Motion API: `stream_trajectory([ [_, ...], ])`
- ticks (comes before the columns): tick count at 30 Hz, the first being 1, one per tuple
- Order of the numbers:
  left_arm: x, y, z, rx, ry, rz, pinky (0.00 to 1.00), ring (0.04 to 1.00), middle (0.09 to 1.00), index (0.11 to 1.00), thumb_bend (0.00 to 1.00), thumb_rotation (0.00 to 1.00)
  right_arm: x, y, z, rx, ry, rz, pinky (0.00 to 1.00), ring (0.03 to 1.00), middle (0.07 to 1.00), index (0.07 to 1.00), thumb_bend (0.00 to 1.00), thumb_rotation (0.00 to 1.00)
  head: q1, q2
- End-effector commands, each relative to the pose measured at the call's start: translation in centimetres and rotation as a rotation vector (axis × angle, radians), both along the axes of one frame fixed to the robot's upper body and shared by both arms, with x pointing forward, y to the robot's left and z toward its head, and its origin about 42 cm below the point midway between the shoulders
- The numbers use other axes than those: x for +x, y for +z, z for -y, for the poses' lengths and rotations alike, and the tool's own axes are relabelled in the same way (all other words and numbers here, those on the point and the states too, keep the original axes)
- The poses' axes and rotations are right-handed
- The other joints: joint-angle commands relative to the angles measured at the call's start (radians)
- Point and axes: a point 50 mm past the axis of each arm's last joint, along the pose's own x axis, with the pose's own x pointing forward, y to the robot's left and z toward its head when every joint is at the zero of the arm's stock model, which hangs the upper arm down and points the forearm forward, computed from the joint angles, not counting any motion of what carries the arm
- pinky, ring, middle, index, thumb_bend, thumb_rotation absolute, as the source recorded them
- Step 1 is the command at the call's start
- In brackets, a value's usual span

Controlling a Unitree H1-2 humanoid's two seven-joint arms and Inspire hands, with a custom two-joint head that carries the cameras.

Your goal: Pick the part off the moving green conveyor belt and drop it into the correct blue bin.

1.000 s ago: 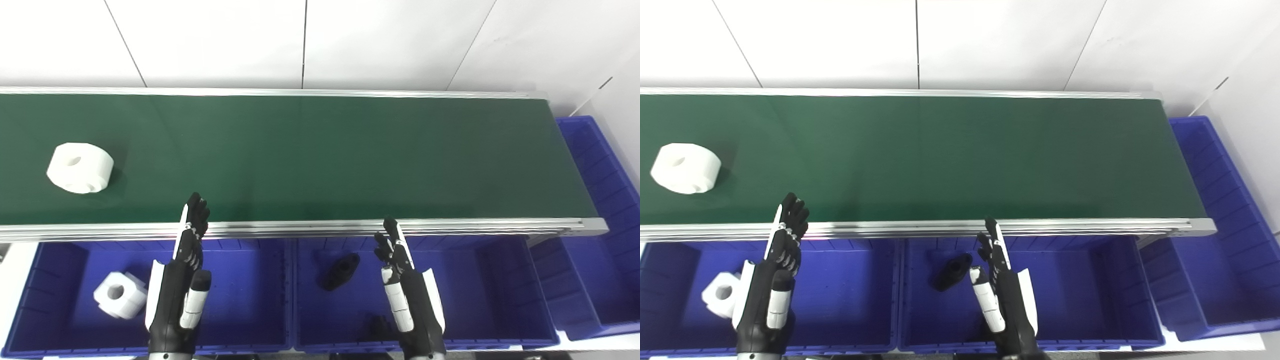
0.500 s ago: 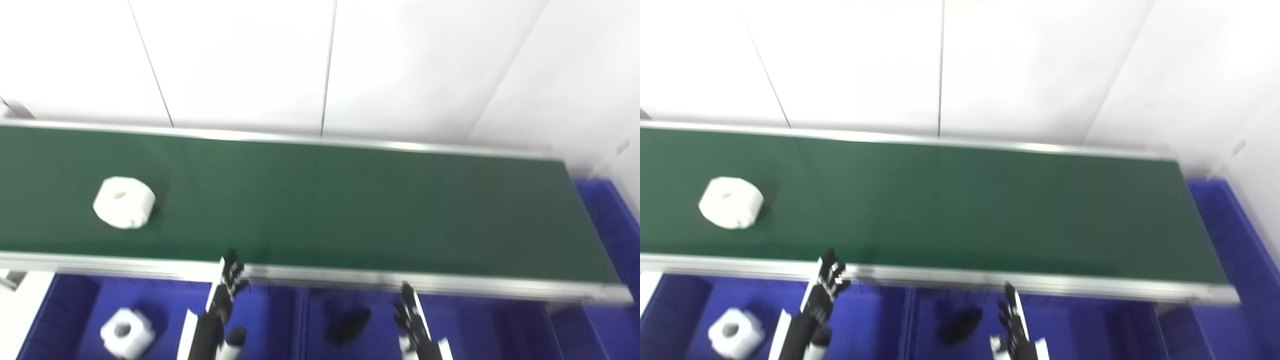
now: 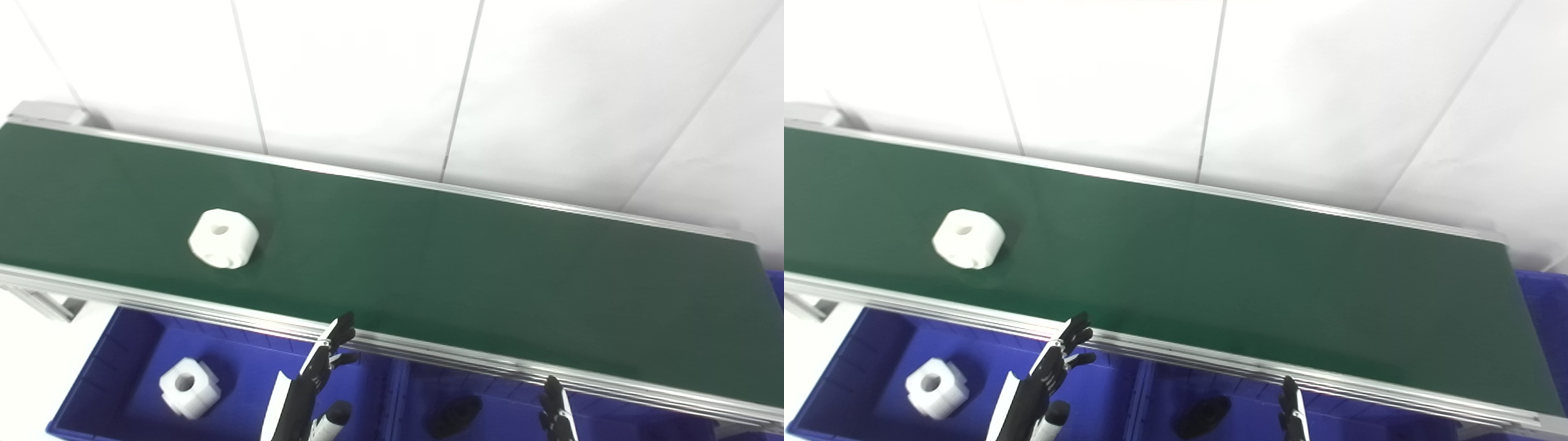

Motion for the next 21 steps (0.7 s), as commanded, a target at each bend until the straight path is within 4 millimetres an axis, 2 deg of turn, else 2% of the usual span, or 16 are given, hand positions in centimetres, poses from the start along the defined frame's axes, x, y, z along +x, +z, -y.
stream_trajectory([
  [1, 0.4, 1.2, 1.0, -0.048, 0.002, 0.073, 0.76, 0.888, 0.908, 0.892, 0.86, 0.98, 0.3, 0.6, -0.1, 0.012, 0.005, 0.068, 1.00, 1.000, 1.000, 1.000, 0.71, 1.00, 0.005, 0.004],
  [2, 0.5, 1.5, 1.0, -0.058, 0.006, 0.085, 0.76, 0.887, 0.906, 0.891, 0.85, 0.98, 0.4, 0.5, -0.1, 0.012, 0.006, 0.069, 1.00, 1.000, 1.000, 1.000, 0.71, 1.00, 0.008, 0.004],
  [6, 1.1, 3.2, 0.7, -0.041, 0.026, 0.156, 0.69, 0.833, 0.869, 0.874, 0.75, 0.86, 0.5, 0.4, -0.1, 0.008, 0.011, 0.068, 1.00, 1.000, 1.000, 1.000, 0.71, 1.00, 0.013, 0.006],
  [7, 1.4, 3.7, 0.4, -0.025, 0.024, 0.185, 0.66, 0.806, 0.846, 0.861, 0.74, 0.76, 0.5, 0.4, -0.2, 0.007, 0.012, 0.068, 1.00, 1.000, 1.000, 1.000, 0.70, 1.00, 0.013, 0.004],
  [8, 1.6, 4.3, 0.2, -0.015, 0.019, 0.215, 0.65, 0.789, 0.830, 0.852, 0.73, 0.71, 0.5, 0.5, -0.3, 0.007, 0.013, 0.069, 1.00, 1.000, 1.000, 1.000, 0.70, 1.00, 0.013, 0.004],
  [10, 2.2, 5.3, -0.3, -0.008, 0.004, 0.264, 0.62, 0.746, 0.783, 0.807, 0.74, 0.50, 0.5, 0.4, -0.4, 0.008, 0.014, 0.069, 1.00, 1.000, 1.000, 1.000, 0.69, 1.00, 0.013, 0.003],
  [12, 3.3, 6.8, -1.2, 0.026, -0.015, 0.347, 0.60, 0.722, 0.744, 0.754, 0.79, 0.42, 0.6, 0.5, -0.6, 0.014, 0.014, 0.069, 1.00, 1.000, 1.000, 1.000, 0.71, 1.00, 0.009, -0.001],
  [16, 7.4, 10.4, -4.0, 0.176, -0.087, 0.510, 0.55, 0.697, 0.731, 0.717, 0.92, 0.35, 0.8, 0.5, -1.0, 0.022, 0.016, 0.070, 1.00, 1.000, 1.000, 1.000, 0.69, 1.00, 0.000, -0.007],
  [19, 10.7, 13.0, -6.3, 0.379, -0.148, 0.568, 0.53, 0.715, 0.788, 0.742, 0.98, 0.39, 0.9, 0.6, -1.0, 0.025, 0.018, 0.074, 1.00, 1.000, 1.000, 1.000, 0.68, 1.00, 0.002, -0.003],
  [21, 12.8, 14.5, -7.3, 0.481, -0.185, 0.585, 0.57, 0.747, 0.823, 0.752, 0.99, 0.36, 1.0, 0.6, -1.0, 0.024, 0.018, 0.073, 1.00, 1.000, 1.000, 1.000, 0.68, 1.00, 0.003, 0.000],
])
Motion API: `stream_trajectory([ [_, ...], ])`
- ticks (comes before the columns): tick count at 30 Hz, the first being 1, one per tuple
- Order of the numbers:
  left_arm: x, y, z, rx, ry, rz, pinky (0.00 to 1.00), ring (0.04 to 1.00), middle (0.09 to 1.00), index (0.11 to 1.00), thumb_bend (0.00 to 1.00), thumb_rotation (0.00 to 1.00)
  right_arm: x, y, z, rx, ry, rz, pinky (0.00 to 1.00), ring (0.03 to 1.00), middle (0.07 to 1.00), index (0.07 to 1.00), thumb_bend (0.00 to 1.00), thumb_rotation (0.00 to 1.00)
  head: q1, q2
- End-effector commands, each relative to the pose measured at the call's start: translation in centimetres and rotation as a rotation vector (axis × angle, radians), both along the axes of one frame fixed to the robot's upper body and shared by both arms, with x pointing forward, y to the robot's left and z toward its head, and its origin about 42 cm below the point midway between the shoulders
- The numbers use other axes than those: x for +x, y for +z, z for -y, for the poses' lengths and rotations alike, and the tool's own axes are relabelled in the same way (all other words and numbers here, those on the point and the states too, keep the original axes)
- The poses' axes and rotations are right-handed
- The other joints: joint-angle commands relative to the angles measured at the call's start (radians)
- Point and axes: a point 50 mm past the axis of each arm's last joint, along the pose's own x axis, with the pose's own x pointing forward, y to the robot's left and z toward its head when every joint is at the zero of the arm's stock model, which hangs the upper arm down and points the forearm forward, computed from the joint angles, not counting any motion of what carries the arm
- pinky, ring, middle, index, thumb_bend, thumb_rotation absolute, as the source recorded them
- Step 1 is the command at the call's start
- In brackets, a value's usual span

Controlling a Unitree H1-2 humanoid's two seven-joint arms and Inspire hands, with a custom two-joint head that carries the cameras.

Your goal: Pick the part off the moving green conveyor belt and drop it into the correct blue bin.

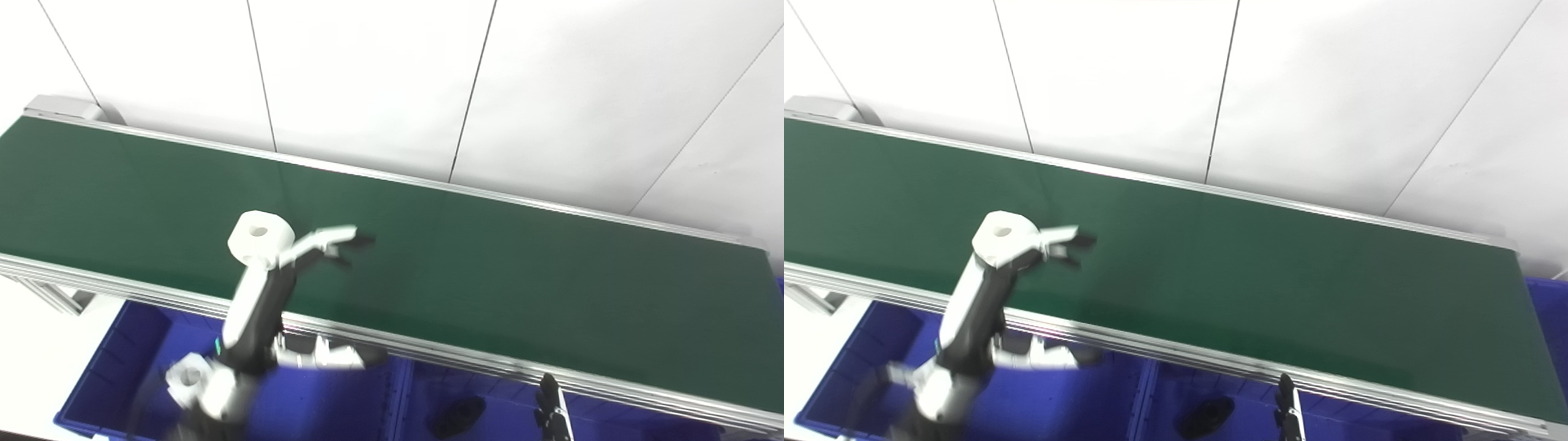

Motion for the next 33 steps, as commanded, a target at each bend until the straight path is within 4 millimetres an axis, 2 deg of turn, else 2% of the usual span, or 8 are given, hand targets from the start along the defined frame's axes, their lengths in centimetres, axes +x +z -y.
stream_trajectory([
  [1, 1.9, 2.1, -0.5, 0.108, -0.018, 0.042, 0.60, 0.776, 0.844, 0.765, 1.00, 0.34, 0.2, 1.0, -0.2, 0.006, 0.000, 0.063, 1.00, 1.000, 1.000, 1.000, 0.68, 1.00, 0.002, 0.004],
  [3, 3.6, 3.2, -0.8, 0.215, -0.013, 0.064, 0.64, 0.808, 0.864, 0.783, 1.00, 0.31, 0.3, 1.0, -0.2, 0.009, 0.002, 0.067, 1.00, 1.000, 1.000, 1.000, 0.67, 1.00, -0.001, 0.008],
  [6, 6.3, 4.7, -1.3, 0.405, -0.007, 0.122, 0.75, 0.866, 0.891, 0.831, 0.99, 0.29, 0.3, 1.1, -0.2, 0.015, 0.004, 0.070, 1.00, 1.000, 1.000, 1.000, 0.66, 1.00, -0.005, 0.014],
  [12, 10.5, 5.3, -1.6, 0.599, -0.015, 0.158, 0.83, 0.875, 0.881, 0.836, 1.00, 0.26, 0.2, 1.2, -0.2, 0.013, 0.007, 0.070, 0.99, 1.000, 1.000, 1.000, 0.65, 1.00, -0.005, 0.013],
  [19, 14.5, 3.4, -1.1, 0.773, -0.006, 0.127, 0.85, 0.869, 0.867, 0.839, 1.00, 0.33, 0.1, 1.5, -0.3, 0.018, 0.010, 0.061, 0.99, 1.000, 1.000, 1.000, 0.65, 1.00, -0.022, 0.025],
  [22, 15.7, 2.6, -1.1, 0.794, -0.010, 0.087, 0.85, 0.872, 0.865, 0.841, 1.00, 0.31, 0.1, 1.6, -0.4, 0.018, 0.008, 0.055, 0.99, 0.999, 1.000, 1.000, 0.65, 1.00, -0.024, 0.027],
  [29, 17.0, 0.3, -1.2, 0.780, -0.069, -0.084, 0.87, 0.901, 0.889, 0.855, 1.00, 0.27, 0.1, 2.0, -0.7, 0.010, 0.011, 0.058, 0.97, 0.990, 1.000, 1.000, 0.64, 1.00, -0.039, 0.044],
  [33, 17.1, -0.7, -1.2, 0.811, -0.095, -0.132, 0.83, 0.887, 0.885, 0.859, 1.00, 0.31, 0.0, 2.1, -0.9, 0.016, 0.010, 0.059, 0.98, 0.994, 1.000, 1.000, 0.66, 1.00, -0.045, 0.051],
])
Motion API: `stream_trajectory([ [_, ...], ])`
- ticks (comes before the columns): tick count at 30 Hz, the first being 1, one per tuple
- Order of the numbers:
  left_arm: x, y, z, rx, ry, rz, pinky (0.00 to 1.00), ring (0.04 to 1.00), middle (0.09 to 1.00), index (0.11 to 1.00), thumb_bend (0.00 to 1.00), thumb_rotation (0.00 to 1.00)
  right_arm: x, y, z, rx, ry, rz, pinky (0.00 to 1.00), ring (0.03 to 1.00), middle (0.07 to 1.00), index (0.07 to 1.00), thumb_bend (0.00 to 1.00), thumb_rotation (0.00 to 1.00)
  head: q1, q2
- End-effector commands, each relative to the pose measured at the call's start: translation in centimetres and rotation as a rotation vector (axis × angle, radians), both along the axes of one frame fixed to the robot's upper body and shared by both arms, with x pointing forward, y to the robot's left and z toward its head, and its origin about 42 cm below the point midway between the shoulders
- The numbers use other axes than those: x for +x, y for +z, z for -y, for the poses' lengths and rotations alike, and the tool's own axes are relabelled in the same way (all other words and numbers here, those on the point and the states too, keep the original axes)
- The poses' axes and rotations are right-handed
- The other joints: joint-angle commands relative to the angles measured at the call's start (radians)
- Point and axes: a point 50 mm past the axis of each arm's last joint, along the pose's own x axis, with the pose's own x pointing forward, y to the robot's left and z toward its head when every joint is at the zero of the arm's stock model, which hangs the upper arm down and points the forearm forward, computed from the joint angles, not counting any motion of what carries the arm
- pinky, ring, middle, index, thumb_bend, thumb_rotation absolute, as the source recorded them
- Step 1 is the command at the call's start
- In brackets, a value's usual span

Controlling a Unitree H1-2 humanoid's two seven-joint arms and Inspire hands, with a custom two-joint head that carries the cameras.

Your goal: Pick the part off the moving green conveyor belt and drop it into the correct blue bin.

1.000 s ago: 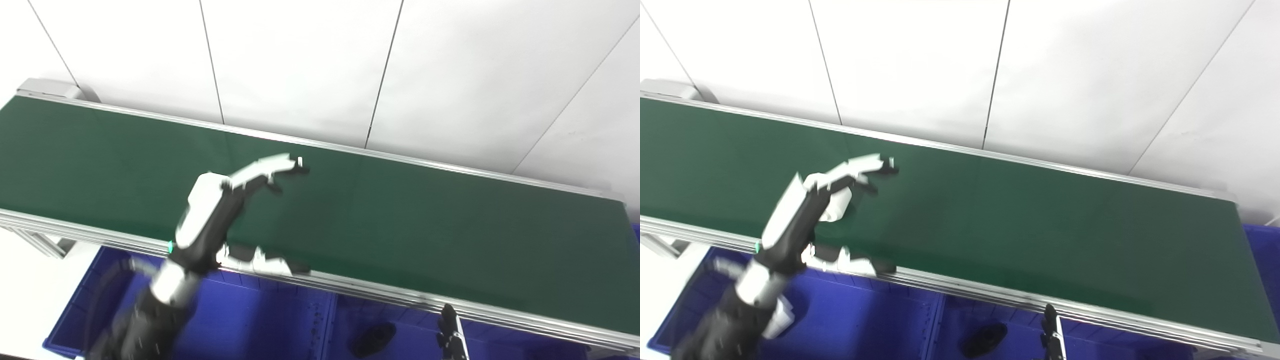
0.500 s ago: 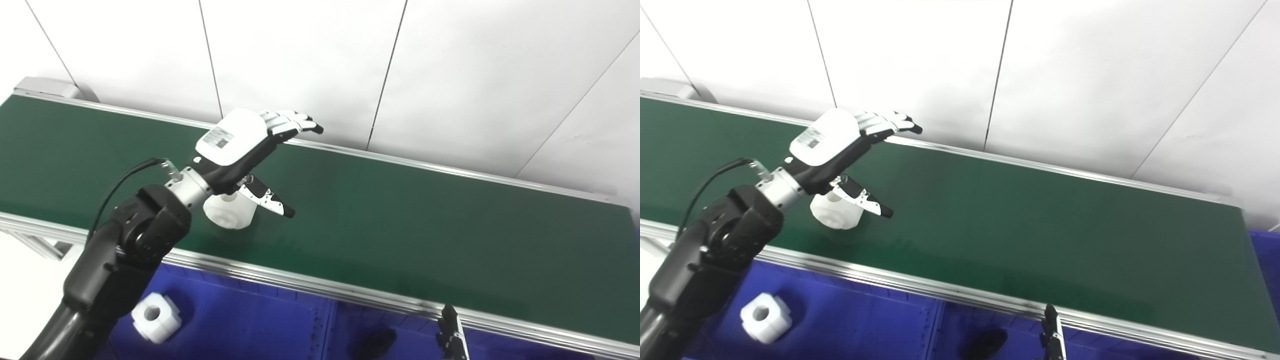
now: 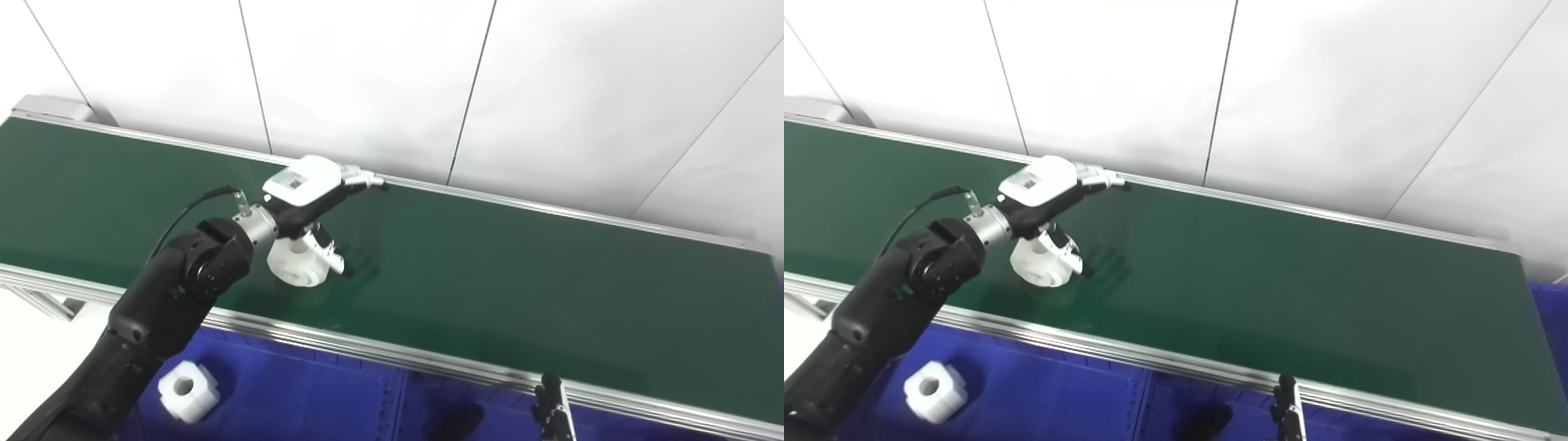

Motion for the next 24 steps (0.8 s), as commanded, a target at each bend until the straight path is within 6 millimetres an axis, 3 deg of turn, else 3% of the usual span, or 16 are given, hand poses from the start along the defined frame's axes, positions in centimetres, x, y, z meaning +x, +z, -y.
stream_trajectory([
  [1, 1.05, 2.02, 0.33, 0.006, -0.017, 0.055, 0.83, 0.888, 0.886, 0.859, 1.00, 0.32, -0.08, 0.79, -0.23, 0.007, 0.000, 0.023, 0.98, 0.994, 1.000, 1.000, 0.66, 1.00, 0.001, 0.002],
  [9, 1.11, 2.12, 0.41, 0.107, -0.013, -0.055, 0.85, 0.912, 0.892, 0.859, 1.00, 0.33, -0.19, 0.95, -0.23, 0.010, 0.000, 0.025, 0.98, 0.991, 1.000, 1.000, 0.65, 1.00, 0.000, 0.016],
  [14, 1.30, 2.57, 0.56, 0.141, 0.005, -0.175, 0.76, 0.884, 0.879, 0.855, 1.00, 0.31, -0.17, 1.13, -0.35, 0.015, 0.001, 0.020, 0.99, 0.994, 1.000, 1.000, 0.67, 1.00, -0.005, 0.020],
  [21, 1.50, 2.24, 0.59, 0.223, 0.024, -0.120, 0.77, 0.873, 0.870, 0.843, 1.00, 0.29, -0.34, 1.35, -0.49, 0.015, 0.002, 0.017, 0.98, 0.991, 1.000, 1.000, 0.67, 1.00, -0.010, 0.025],
  [24, 1.73, 1.62, 0.46, 0.225, 0.040, -0.038, 0.71, 0.822, 0.833, 0.808, 0.99, 0.21, -0.42, 1.42, -0.58, 0.018, 0.003, 0.016, 0.98, 0.994, 1.000, 1.000, 0.68, 1.00, -0.012, 0.027],
])
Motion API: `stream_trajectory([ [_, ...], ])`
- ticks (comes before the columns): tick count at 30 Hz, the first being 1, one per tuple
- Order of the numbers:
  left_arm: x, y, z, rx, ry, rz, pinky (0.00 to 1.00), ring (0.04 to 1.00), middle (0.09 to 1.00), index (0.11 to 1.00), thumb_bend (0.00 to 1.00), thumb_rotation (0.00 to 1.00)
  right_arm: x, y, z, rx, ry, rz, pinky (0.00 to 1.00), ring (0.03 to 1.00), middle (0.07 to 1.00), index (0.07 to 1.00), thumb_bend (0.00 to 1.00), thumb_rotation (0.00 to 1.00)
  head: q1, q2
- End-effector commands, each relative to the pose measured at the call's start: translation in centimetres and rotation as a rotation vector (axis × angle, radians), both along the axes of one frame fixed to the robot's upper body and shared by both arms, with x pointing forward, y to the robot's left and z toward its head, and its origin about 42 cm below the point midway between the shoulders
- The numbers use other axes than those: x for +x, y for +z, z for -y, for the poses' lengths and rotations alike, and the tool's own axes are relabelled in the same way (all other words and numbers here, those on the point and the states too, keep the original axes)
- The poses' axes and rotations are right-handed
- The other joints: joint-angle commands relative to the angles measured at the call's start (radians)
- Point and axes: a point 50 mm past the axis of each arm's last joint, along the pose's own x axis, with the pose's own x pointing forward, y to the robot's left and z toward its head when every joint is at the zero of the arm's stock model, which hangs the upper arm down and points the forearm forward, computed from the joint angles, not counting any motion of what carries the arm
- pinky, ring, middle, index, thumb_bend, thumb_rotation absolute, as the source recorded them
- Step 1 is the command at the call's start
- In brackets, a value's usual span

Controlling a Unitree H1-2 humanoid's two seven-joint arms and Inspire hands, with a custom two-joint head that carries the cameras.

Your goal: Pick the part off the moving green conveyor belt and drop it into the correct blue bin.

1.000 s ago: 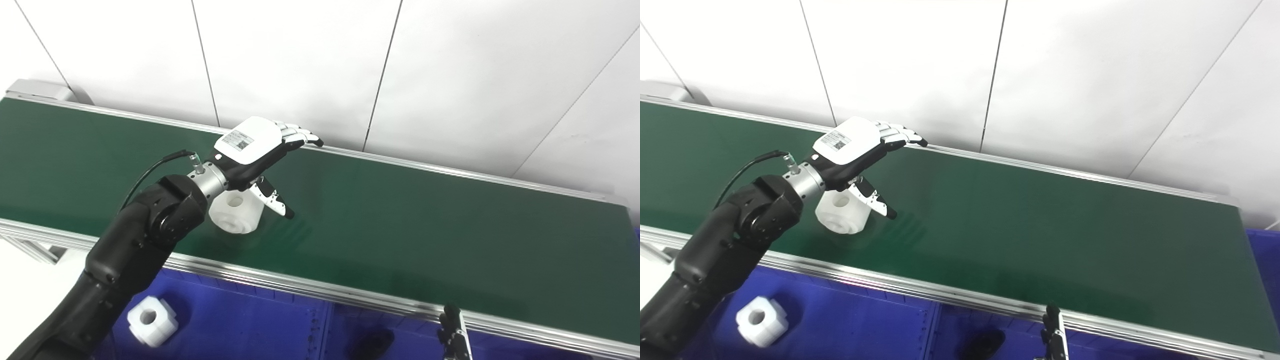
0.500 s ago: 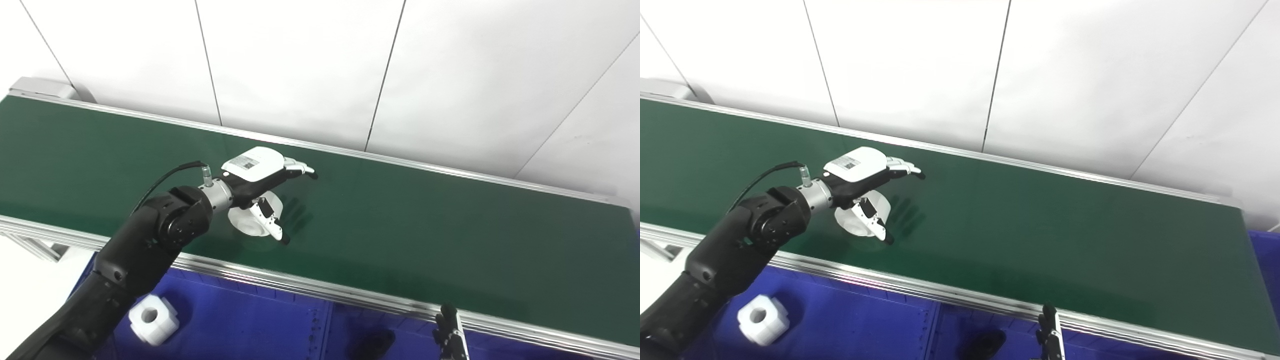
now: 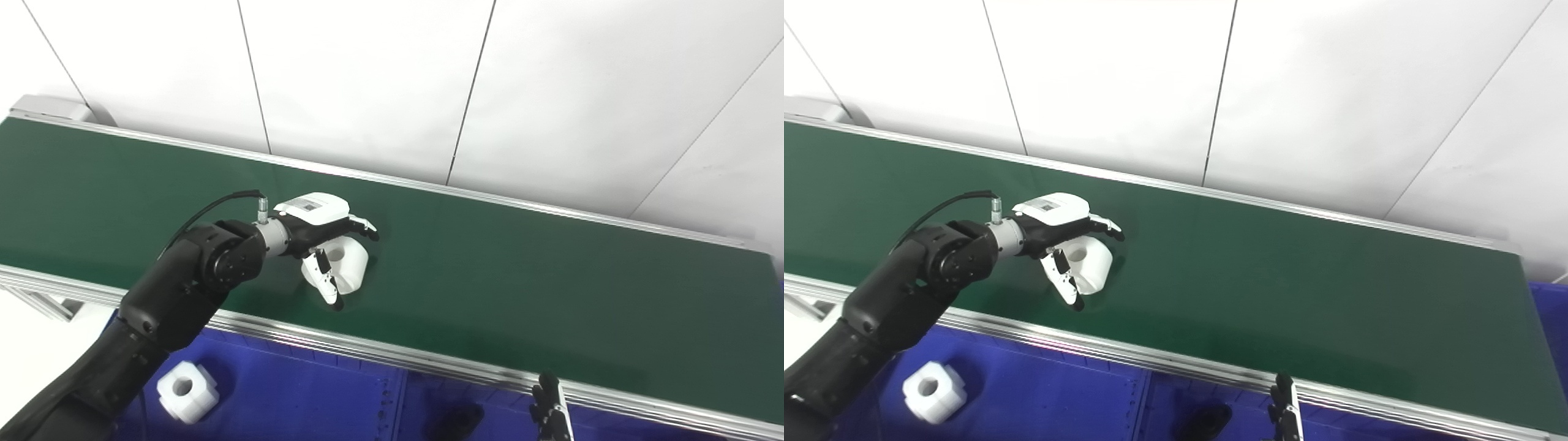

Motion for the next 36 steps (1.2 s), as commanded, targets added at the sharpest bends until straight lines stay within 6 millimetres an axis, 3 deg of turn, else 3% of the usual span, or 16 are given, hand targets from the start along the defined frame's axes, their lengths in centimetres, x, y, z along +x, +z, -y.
stream_trajectory([
  [1, 1.3, 1.8, -0.5, -0.004, 0.006, 0.139, 0.69, 0.809, 0.823, 0.798, 0.99, 0.18, -0.1, 0.8, -0.2, 0.008, 0.003, 0.018, 0.98, 0.994, 1.000, 1.000, 0.68, 1.00, -0.001, 0.002],
  [4, 1.3, 1.0, -0.4, -0.025, 0.022, 0.183, 0.63, 0.741, 0.781, 0.760, 0.98, 0.10, -0.2, 0.9, -0.3, 0.009, -0.002, 0.016, 0.98, 0.991, 1.000, 1.000, 0.69, 1.00, -0.003, 0.006],
  [6, 1.3, 0.3, -0.2, -0.051, 0.038, 0.197, 0.58, 0.655, 0.697, 0.685, 0.95, 0.03, -0.2, 0.9, -0.3, 0.010, -0.003, 0.017, 0.97, 0.989, 1.000, 1.000, 0.70, 1.00, -0.004, 0.008],
  [7, 1.3, -0.1, -0.1, -0.078, 0.053, 0.185, 0.51, 0.580, 0.627, 0.555, 0.66, 0.05, -0.2, 0.9, -0.4, 0.012, -0.002, 0.018, 0.97, 0.989, 1.000, 1.000, 0.69, 1.00, -0.004, 0.008],
  [9, 1.1, -1.0, 0.1, -0.144, 0.075, 0.150, 0.36, 0.437, 0.513, 0.499, 0.55, 0.01, -0.2, 0.9, -0.4, 0.014, -0.002, 0.018, 0.96, 0.988, 1.000, 1.000, 0.69, 1.00, -0.009, 0.011],
  [15, -0.5, -3.5, 1.1, -0.276, 0.121, 0.104, 0.34, 0.400, 0.460, 0.499, 0.53, 0.00, -0.3, 1.0, -0.4, 0.014, -0.007, 0.014, 0.96, 0.981, 1.000, 1.000, 0.70, 1.00, -0.011, 0.016],
  [24, -1.4, -3.7, 1.7, -0.374, 0.133, 0.084, 0.36, 0.426, 0.483, 0.489, 0.52, 0.00, -0.2, 1.1, -0.5, 0.010, -0.006, 0.008, 0.95, 0.976, 1.000, 1.000, 0.70, 1.00, -0.012, 0.016],
  [33, -1.3, -0.4, -0.2, -0.411, 0.087, 0.128, 0.36, 0.421, 0.479, 0.491, 0.52, 0.00, -0.1, 1.1, -0.6, 0.014, -0.009, 0.000, 0.94, 0.976, 1.000, 1.000, 0.72, 1.00, -0.005, 0.030],
  [36, -2.3, 1.9, -1.5, -0.415, 0.061, 0.167, 0.38, 0.433, 0.480, 0.490, 0.52, 0.00, 0.1, 1.2, -0.5, 0.015, -0.009, -0.001, 0.94, 0.976, 1.000, 1.000, 0.74, 1.00, 0.003, 0.043],
])
